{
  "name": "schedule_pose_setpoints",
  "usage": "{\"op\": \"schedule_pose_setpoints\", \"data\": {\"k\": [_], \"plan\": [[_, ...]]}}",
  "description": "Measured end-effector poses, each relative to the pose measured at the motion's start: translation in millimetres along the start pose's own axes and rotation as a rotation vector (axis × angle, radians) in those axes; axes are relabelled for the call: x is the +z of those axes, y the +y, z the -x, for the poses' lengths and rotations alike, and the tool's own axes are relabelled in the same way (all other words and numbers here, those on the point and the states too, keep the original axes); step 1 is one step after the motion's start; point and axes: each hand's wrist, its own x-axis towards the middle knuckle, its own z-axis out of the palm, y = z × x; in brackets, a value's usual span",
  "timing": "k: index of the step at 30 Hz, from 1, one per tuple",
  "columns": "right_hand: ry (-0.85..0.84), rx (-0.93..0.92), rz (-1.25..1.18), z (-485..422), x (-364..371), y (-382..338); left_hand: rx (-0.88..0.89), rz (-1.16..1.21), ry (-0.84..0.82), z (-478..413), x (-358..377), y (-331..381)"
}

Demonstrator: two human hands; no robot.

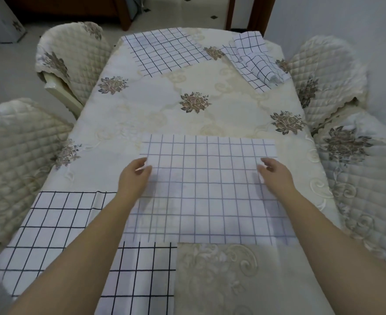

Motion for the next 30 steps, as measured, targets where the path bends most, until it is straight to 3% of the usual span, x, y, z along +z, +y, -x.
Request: {"op": "schedule_pose_setpoints", "data": {"k": [3,6,13,20,30], "plan": [[0.081,0.198,-0.304,9,-28,29,-0.186,0.26,0.041,8,-28,-16],[0.1,0.333,-0.423,6,-48,49,-0.299,0.348,0.039,4,-41,-26],[0.045,0.427,-0.276,-6,-63,50,-0.336,0.11,0.018,-23,-44,-28],[0.044,0.492,-0.282,-10,-46,39,-0.388,0.103,-0.084,-32,-38,-22],[0.067,0.454,-0.288,-16,-47,28,-0.471,0.191,-0.077,-33,-36,-6]]}}
